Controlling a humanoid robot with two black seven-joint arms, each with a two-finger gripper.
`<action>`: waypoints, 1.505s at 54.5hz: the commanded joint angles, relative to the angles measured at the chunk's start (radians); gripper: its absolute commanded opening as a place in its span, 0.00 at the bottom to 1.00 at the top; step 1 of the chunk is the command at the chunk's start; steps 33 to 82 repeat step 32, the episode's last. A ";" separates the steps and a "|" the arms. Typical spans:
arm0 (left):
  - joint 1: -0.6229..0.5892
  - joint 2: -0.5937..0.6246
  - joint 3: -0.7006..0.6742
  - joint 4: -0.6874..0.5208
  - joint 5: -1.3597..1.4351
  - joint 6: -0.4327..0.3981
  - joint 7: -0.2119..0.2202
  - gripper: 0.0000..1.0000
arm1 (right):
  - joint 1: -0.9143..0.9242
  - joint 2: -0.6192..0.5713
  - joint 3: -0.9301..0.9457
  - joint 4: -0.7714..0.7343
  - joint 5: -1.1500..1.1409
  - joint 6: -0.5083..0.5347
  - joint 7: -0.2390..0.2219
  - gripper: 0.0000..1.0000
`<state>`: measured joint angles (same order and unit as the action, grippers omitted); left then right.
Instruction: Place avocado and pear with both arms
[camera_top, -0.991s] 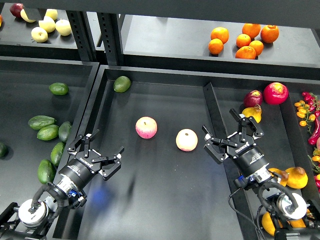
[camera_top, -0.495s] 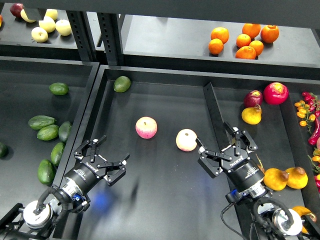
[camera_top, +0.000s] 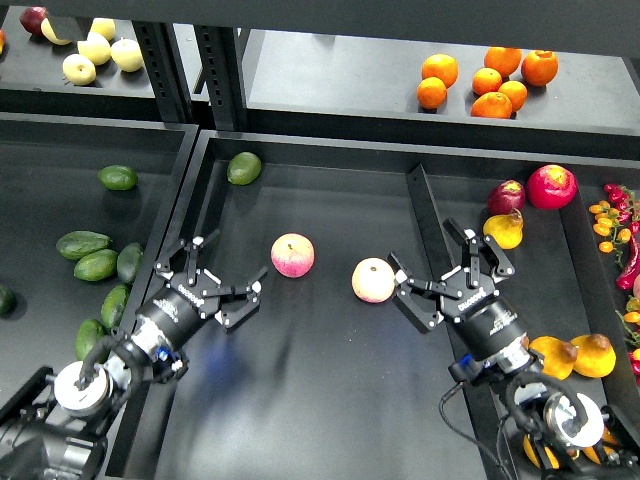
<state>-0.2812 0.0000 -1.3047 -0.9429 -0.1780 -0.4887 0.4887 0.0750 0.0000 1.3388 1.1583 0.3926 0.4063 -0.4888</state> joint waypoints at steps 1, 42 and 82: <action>-0.003 0.000 0.005 -0.010 0.000 0.000 -0.007 0.99 | 0.006 0.000 0.000 0.001 0.000 -0.009 0.000 1.00; 0.004 0.000 0.010 -0.010 0.000 0.000 -0.007 0.99 | 0.014 0.000 0.003 0.015 0.002 -0.012 0.000 1.00; 0.004 0.000 0.010 -0.010 0.000 0.000 -0.007 0.99 | 0.014 0.000 0.003 0.015 0.002 -0.012 0.000 1.00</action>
